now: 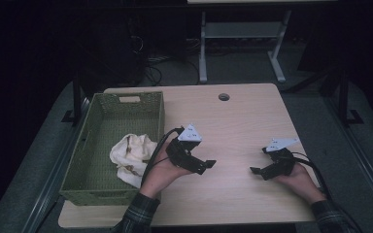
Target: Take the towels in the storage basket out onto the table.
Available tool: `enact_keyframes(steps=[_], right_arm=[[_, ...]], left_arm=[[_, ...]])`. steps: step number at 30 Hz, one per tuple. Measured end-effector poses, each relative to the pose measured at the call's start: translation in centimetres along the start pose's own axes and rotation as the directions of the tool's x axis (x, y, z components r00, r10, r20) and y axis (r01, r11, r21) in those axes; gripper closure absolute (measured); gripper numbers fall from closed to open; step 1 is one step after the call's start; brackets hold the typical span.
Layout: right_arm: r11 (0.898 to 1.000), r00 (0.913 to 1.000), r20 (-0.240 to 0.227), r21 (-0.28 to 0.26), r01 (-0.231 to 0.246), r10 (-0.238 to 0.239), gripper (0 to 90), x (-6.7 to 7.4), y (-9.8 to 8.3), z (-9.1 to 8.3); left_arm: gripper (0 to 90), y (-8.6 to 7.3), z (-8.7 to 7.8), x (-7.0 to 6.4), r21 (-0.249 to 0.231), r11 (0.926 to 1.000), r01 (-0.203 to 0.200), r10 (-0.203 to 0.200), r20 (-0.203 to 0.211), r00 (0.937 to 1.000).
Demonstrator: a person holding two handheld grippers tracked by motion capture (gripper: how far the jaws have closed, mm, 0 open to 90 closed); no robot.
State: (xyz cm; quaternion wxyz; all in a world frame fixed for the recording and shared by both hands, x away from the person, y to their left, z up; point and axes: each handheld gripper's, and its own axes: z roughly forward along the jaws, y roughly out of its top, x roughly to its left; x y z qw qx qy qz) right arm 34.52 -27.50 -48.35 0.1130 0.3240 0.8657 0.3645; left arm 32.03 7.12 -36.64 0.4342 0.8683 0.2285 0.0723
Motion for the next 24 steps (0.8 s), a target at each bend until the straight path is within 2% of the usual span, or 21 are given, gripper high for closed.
enact_keyframes(steps=[13, 24], right_arm=[[1.0, 1.0, 0.0, -0.003, 0.003, -0.003, 2.6, 0.0, 0.0, 0.0], [1.0, 1.0, 0.0, -0.003, 0.003, -0.003, 2.6, 0.0, 0.0, 0.0]], left_arm=[[12.8, 0.3, -2.1, 1.4, -0.023, 0.9996, 0.014, -0.015, -0.023, 0.9996], [12.9, -0.1, -4.0, 2.5, -0.046, 0.9984, 0.033, -0.035, -0.045, 0.9984]])
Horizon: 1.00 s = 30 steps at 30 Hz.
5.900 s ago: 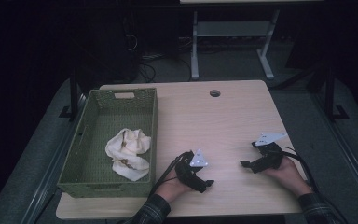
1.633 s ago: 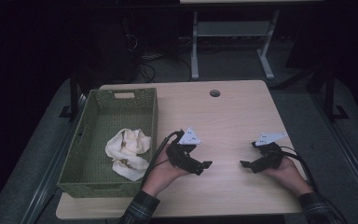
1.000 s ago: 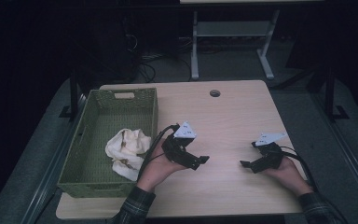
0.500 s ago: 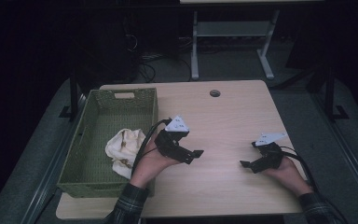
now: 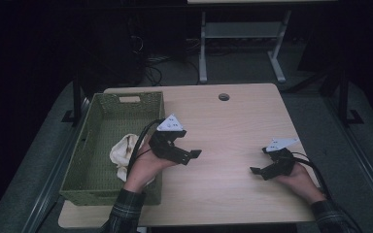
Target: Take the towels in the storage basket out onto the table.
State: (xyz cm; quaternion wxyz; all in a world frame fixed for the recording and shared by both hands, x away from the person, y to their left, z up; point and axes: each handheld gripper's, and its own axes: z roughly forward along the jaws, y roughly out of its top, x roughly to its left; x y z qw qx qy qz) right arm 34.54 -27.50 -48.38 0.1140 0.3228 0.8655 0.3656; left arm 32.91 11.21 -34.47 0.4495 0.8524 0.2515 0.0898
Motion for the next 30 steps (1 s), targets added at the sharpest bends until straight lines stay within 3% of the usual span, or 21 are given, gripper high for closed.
enact_keyframes(steps=[16, 25, 30], right_arm=[[1.0, 1.0, 0.0, 0.0, 0.0, 0.0, 2.6, 0.0, 0.0, 0.0], [1.0, 1.0, 0.0, 0.0, 0.0, 0.0, 2.6, 0.0, 0.0, 0.0], [1.0, 1.0, 0.001, 0.001, 0.001, -0.001, 2.6, 0.0, 0.0, 0.0]], left_arm=[[13.1, -1.2, -2.5, 2.1, -0.01, 0.9993, 0.036, -0.036, -0.057, 0.9977], [13.2, -2.0, -4.1, 3.1, -0.017, 0.998, 0.061, -0.062, -0.093, 0.9937], [13.2, -2.6, -5.0, 3.9, -0.017, 0.9965, 0.081, -0.083, -0.127, 0.9884]])
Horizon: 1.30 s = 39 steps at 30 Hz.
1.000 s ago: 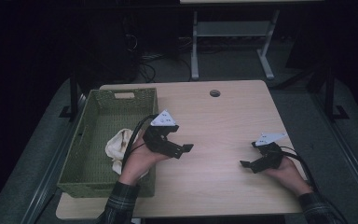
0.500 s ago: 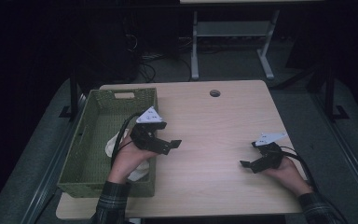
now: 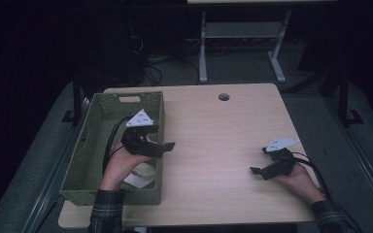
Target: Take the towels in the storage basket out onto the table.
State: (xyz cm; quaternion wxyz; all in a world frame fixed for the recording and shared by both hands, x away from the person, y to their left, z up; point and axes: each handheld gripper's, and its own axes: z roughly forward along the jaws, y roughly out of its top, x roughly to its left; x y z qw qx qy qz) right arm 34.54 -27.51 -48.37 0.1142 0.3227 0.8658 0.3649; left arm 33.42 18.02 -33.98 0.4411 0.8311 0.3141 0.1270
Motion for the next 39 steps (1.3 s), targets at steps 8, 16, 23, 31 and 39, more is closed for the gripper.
enact_keyframes(steps=[8, 16, 23, 31, 39], right_arm=[[1.0, 1.0, 0.0, 0.0, 0.0, 0.0, 2.6, 0.0, 0.0, 0.0], [1.0, 1.0, 0.0, 0.001, 0.001, -0.001, 2.6, 0.0, 0.0, 0.0], [1.0, 1.0, -0.001, -0.001, 0.0, 0.0, 2.6, 0.0, 0.0, 0.0], [1.0, 1.0, -0.001, -0.001, 0.0, 0.0, 2.6, 0.0, 0.0, 0.0], [1.0, 1.0, 0.0, -0.001, 0.0, 0.0, 2.6, 0.0, 0.0, 0.0]], left_arm=[[13.4, -1.1, -1.3, 1.6, 0.009, 0.9997, 0.022, -0.021, -0.06, 0.998], [13.4, -2.4, -2.2, 3.1, 0.041, 0.9988, 0.027, -0.021, -0.137, 0.9903], [13.4, -3.4, -2.5, 4.1, 0.047, 0.9979, 0.045, -0.036, -0.172, 0.9844], [13.3, -5.2, -2.3, 5.4, 0.107, 0.9921, 0.066, -0.041, -0.215, 0.9756], [13.1, -6.9, -0.9, 6.6, 0.226, 0.9689, 0.102, -0.04, -0.262, 0.9642]])
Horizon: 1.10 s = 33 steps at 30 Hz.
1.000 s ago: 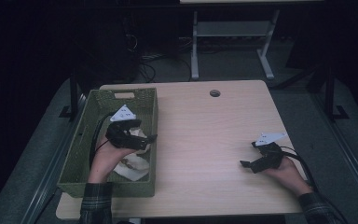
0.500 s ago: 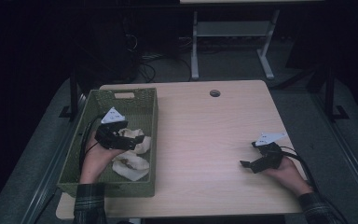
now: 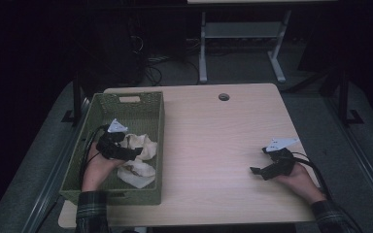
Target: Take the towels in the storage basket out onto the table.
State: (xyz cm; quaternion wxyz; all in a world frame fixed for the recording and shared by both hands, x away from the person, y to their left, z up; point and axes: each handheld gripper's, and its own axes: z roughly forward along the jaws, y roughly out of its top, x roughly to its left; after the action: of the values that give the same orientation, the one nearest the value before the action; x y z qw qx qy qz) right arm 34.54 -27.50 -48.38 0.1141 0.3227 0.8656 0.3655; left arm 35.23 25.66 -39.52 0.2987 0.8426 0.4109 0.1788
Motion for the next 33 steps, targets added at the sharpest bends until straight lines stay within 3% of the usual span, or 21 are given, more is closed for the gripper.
enact_keyframes(steps=[3, 8, 10, 14, 18, 23, 27, 30, 31, 32, 33], right_arm=[[1.0, 1.0, 0.0, 0.0, 0.0, 0.0, 2.6, 0.0, 0.0, 0.0], [1.0, 1.0, 0.001, 0.002, 0.001, -0.001, 2.6, 0.0, 0.0, 0.0], [1.0, 1.0, 0.0, 0.0, 0.0, 0.0, 2.6, 0.0, 0.0, 0.0], [1.0, 1.0, 0.0, 0.0, 0.0, 0.0, 2.6, 0.0, 0.0, 0.0], [1.0, 1.0, 0.001, 0.002, 0.001, -0.001, 2.6, 0.0, 0.0, 0.0], [1.0, 1.0, 0.001, 0.002, 0.001, -0.001, 2.6, 0.0, 0.0, 0.0], [1.0, 1.0, 0.001, 0.002, 0.001, -0.001, 2.6, 0.0, 0.0, 0.0], [1.0, 1.0, 0.001, 0.002, 0.001, -0.001, 2.6, 0.0, 0.0, 0.0], [1.0, 1.0, 0.001, 0.002, 0.001, -0.001, 2.6, 0.0, 0.0, 0.0], [1.0, 1.0, 0.001, 0.002, 0.001, -0.001, 2.6, 0.0, 0.0, 0.0], [1.0, 1.0, 0.001, 0.002, 0.001, -0.001, 2.6, 0.0, 0.0, 0.0]], left_arm=[[13.1, -0.2, 0.8, 0.1, 0.042, 0.9991, 0.009, -0.009, -0.005, 0.9999], [13.2, -0.5, 1.9, 0.2, 0.097, 0.9946, 0.038, -0.04, 0.025, 0.9989], [13.4, -0.7, 2.3, 0.3, 0.125, 0.9912, 0.043, -0.046, 0.027, 0.9986], [13.6, -1.0, 3.2, 0.4, 0.206, 0.9771, 0.052, -0.059, 0.031, 0.9978], [14.6, -1.1, 3.6, 0.2, 0.233, 0.9717, 0.04, -0.05, 0.037, 0.9981], [19.7, -1.3, 4.1, 0.2, 0.288, 0.9568, 0.039, -0.052, 0.039, 0.9979], [22.9, -1.4, 4.2, 0.1, 0.295, 0.9547, 0.041, -0.052, 0.031, 0.9982], [39.8, -1.2, 3.8, 0.1, 0.313, 0.9491, 0.038, -0.046, 0.016, 0.9988], [46.8, -1.1, 3.7, 0.1, 0.309, 0.9497, 0.049, -0.055, 0.012, 0.9984], [46.8, -1.1, 3.6, 0.1, 0.306, 0.9501, 0.061, -0.068, 0.012, 0.9976], [52.3, -1.0, 3.4, 0.2, 0.305, 0.9497, 0.071, -0.079, 0.014, 0.9967]])
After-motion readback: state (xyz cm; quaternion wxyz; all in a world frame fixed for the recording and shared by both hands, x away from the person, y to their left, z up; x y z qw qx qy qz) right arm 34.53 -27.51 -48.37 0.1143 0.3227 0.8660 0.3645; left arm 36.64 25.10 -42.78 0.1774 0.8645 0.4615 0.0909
